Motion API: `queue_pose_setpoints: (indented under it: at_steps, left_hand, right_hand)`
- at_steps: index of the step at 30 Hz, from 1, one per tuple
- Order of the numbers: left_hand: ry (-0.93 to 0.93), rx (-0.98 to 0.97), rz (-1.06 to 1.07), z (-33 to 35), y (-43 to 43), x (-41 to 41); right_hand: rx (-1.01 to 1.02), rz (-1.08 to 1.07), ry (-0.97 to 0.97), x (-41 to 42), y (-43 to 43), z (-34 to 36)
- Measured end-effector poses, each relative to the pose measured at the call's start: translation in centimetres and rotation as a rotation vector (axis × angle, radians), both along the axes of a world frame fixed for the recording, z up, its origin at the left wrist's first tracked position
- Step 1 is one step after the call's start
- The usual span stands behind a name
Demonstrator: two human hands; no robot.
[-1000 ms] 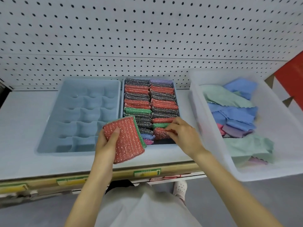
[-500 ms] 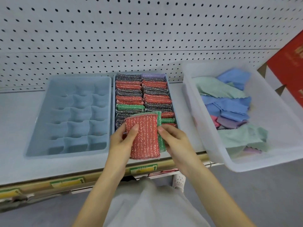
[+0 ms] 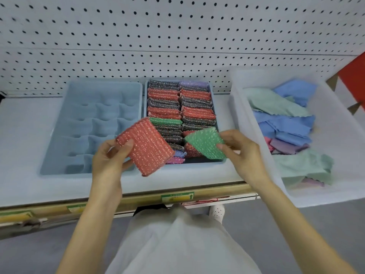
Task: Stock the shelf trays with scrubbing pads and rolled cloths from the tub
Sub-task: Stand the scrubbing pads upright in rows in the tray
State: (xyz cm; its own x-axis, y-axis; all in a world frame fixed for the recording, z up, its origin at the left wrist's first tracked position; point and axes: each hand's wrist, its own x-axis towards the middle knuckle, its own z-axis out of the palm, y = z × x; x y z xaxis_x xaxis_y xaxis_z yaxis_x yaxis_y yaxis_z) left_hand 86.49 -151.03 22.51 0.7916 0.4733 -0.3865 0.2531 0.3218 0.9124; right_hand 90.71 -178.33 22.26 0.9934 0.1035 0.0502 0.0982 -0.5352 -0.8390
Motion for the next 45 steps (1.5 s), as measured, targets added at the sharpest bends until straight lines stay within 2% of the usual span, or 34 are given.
queue_pose_setpoints:
  at_steps: [3,5,14,18,21,29,31,32,34,36,38,41,45]
  left_hand:
    - [-0.019,-0.034,0.024,0.1,0.4,-0.2]
    - [-0.024,-0.043,0.029,0.2,0.2,-0.4]
    - [-0.027,-0.069,0.053,-0.2,0.0,-1.3]
    - [-0.026,-0.068,0.059,0.0,0.0,-1.3]
    - [-0.019,-0.057,0.052,0.2,0.2,-1.4]
    - [0.025,-0.098,-0.024,-0.1,-0.8,-1.5]
    - [0.044,-0.101,-0.083,0.0,-1.8,-1.5]
    - [0.053,-0.094,-0.116,0.1,-2.4,-1.4]
    - [0.053,-0.08,-0.196,0.3,-3.7,-1.4]
    - [0.04,-0.06,-0.301,0.6,-5.4,-1.4]
    - [0.026,-0.009,-0.407,0.8,-6.7,-1.0]
    - [-0.059,0.192,-0.523,1.0,-6.7,0.1]
    - [-0.063,0.801,-0.539,1.0,-3.2,1.2]
  right_hand:
    - [-0.298,0.116,-0.195,0.0,0.5,-1.2]
    - [-0.4,0.125,-0.257,0.5,0.8,-1.4]
    - [-0.609,0.346,-0.466,1.7,0.0,0.3]
    - [-0.702,0.376,-0.432,2.0,2.0,-1.8]
    - [-0.642,0.347,-0.285,2.2,2.4,-2.8]
    - [-0.422,0.34,-0.109,1.3,0.9,-2.6]
    - [-0.356,0.267,-0.054,1.3,0.4,-2.0]
    - [-0.272,0.172,-0.021,1.4,0.2,-1.4]
    - [0.028,0.015,0.105,1.3,0.1,0.3]
    - [0.281,0.049,0.284,0.7,0.8,1.5]
    - [0.354,0.138,0.314,-0.1,1.7,1.7]
    - [0.395,0.065,0.226,-0.1,1.5,1.8]
    - [0.256,-0.075,0.019,0.8,-0.8,1.3]
